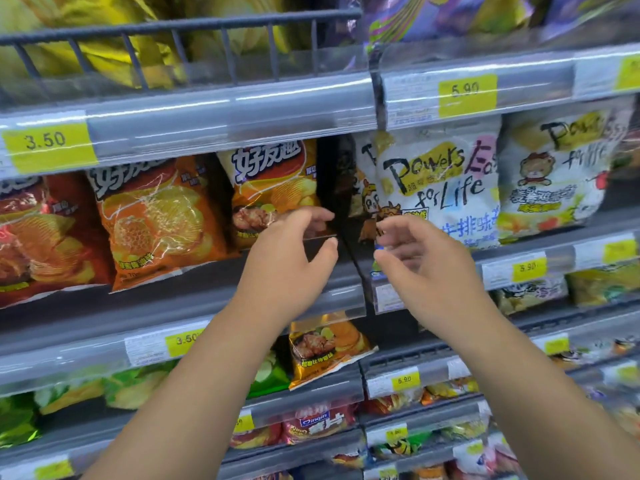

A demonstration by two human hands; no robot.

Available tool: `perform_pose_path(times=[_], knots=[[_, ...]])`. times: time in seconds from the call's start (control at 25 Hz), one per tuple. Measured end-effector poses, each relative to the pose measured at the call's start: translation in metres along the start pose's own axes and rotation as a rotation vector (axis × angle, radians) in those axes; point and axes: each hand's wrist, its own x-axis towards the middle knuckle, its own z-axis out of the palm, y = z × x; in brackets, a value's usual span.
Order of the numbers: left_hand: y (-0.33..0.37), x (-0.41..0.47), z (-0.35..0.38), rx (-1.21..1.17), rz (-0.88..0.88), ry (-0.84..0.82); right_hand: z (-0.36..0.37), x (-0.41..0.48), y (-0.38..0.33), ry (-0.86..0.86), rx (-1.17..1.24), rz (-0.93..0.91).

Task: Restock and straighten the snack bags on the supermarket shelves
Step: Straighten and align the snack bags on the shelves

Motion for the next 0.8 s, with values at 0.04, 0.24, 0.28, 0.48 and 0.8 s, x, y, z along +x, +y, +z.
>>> perform_pose_path(times=[0.04,0.24,0.28,0.48,0.8], knots=[[0.004,0.0,0.004,0.044,0.036,-0.025,-0.008,-0.003,0.003,0.039,-0.029,0.017],[0.022,-0.002,0.022,0.115,0.175,-0.055,-0.044,-0.009,0.02,0.168,-0.402,0.02],[0.025,-0.002,0.026,0.103,0.194,-0.047,-0.05,-0.009,0.023,0.182,-0.468,0.023],[0.04,-0.001,0.057,0.12,0.27,0.003,-0.073,0.004,0.041,0.147,-0.578,0.012],[0.048,0.019,0.117,0.354,0.19,0.157,-0.085,0.036,0.084,0.129,-0.539,-0.21]])
